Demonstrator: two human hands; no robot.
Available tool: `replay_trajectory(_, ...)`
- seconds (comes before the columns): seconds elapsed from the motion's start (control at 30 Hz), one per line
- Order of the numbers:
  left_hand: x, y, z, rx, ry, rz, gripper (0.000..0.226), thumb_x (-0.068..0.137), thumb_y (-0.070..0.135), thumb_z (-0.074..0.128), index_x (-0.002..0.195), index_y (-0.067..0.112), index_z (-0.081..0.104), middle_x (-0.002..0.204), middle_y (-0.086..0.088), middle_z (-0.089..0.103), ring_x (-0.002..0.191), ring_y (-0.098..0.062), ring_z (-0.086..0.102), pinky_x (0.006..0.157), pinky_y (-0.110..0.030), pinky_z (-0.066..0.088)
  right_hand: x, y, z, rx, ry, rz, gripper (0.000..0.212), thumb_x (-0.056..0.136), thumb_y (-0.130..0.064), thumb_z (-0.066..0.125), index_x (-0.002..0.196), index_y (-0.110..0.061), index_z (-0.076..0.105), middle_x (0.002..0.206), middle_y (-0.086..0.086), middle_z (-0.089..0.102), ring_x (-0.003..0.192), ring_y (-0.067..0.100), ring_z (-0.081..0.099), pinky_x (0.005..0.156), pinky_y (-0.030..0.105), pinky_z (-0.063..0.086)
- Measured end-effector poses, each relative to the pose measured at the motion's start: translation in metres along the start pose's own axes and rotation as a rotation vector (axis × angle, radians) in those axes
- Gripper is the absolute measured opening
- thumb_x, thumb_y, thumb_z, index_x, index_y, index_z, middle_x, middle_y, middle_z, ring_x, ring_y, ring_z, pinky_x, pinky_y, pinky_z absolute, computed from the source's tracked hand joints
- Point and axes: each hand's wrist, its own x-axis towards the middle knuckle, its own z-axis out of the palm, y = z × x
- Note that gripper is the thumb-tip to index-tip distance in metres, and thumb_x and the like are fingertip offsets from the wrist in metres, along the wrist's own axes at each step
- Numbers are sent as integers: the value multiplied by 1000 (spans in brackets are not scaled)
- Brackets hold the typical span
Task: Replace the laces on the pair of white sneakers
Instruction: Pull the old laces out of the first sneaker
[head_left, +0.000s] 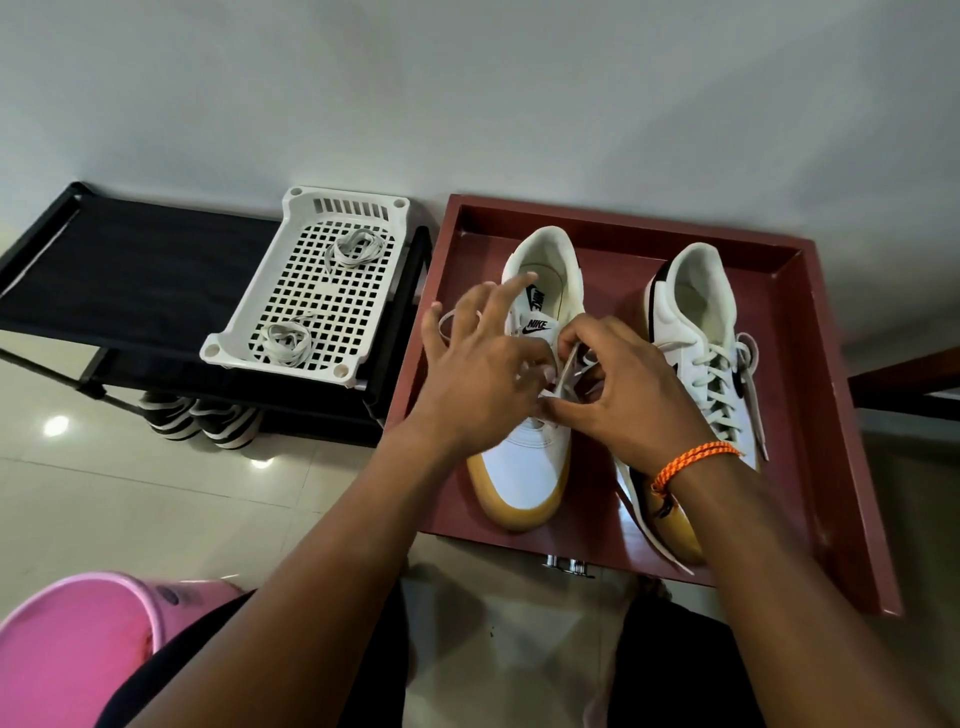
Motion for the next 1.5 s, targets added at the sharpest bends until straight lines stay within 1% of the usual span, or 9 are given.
replay_trajectory(0.17, 5, -7, -6, -93, 103, -82, 11, 96, 33, 72, 89, 39, 76, 168, 17, 29, 156, -23, 21, 119, -65, 15, 0, -2, -1, 6, -3, 13, 52, 71, -44, 94, 102, -31, 55, 105, -13, 56, 88, 3, 64, 78, 45, 60)
replay_trajectory(0.33, 11, -20, -22, -167, 258, -206, 9, 97, 32, 71, 98, 40, 75, 156, 15, 41, 148, -22, 33, 116, -58, 25, -1, -3, -3, 9, -6, 25, 52, 72, -44, 94, 102, -31, 55, 105, -14, 56, 89, 0, 62, 80, 43, 60)
replay_trajectory(0.47, 6, -7, -12, -134, 148, -55, 16, 99, 35, 67, 107, 48, 73, 163, 16, 34, 155, -20, 23, 121, -57, 15, -1, -3, -2, 9, -3, 23, 51, 73, -43, 93, 104, -31, 55, 106, -11, 56, 89, 7, 63, 80, 45, 59)
replay_trajectory(0.6, 0, -4, 5, -12, -7, 19, 10, 100, 40, 67, 95, 38, 75, 174, 13, 18, 159, -25, 12, 118, -59, 14, 0, -1, 0, 29, -2, 7, 47, 74, -42, 92, 102, -32, 55, 104, -10, 55, 88, 10, 65, 78, 46, 60)
replay_trajectory(0.87, 10, -21, -20, -98, 286, -166, 9, 98, 29, 69, 95, 36, 74, 165, 10, 35, 151, -29, 32, 115, -62, 28, -1, -3, -1, 13, -9, 31, 51, 71, -44, 94, 101, -33, 54, 106, -13, 56, 89, 4, 61, 81, 42, 58)
replay_trajectory(0.97, 8, -15, -18, -130, 233, -94, 25, 94, 23, 63, 101, 45, 73, 166, 15, 34, 155, -25, 24, 120, -57, 19, -1, -3, -1, 13, -6, 38, 50, 72, -42, 94, 101, -32, 55, 107, -12, 56, 89, 1, 60, 82, 42, 57)
replay_trajectory(1.13, 1, -7, 5, 10, -13, 42, 13, 101, 41, 65, 99, 39, 77, 176, 12, 18, 161, -30, 10, 121, -61, 14, 0, -2, 1, 22, 1, 20, 46, 74, -38, 92, 101, -33, 55, 105, -11, 56, 87, 6, 64, 80, 45, 58)
replay_trajectory(1.4, 13, -21, -19, -183, 300, -183, 15, 99, 23, 68, 96, 36, 75, 159, 12, 43, 149, -26, 33, 113, -56, 29, -1, -2, -1, 16, -5, 31, 49, 72, -42, 94, 101, -31, 55, 104, -11, 56, 89, 2, 61, 82, 43, 57)
replay_trajectory(1.5, 10, -18, -18, -142, 190, -75, 24, 96, 24, 66, 99, 46, 76, 163, 15, 40, 155, -24, 25, 119, -57, 19, -1, -3, -1, 21, 0, 34, 48, 73, -41, 93, 101, -31, 56, 104, -11, 56, 88, 0, 60, 81, 41, 57)
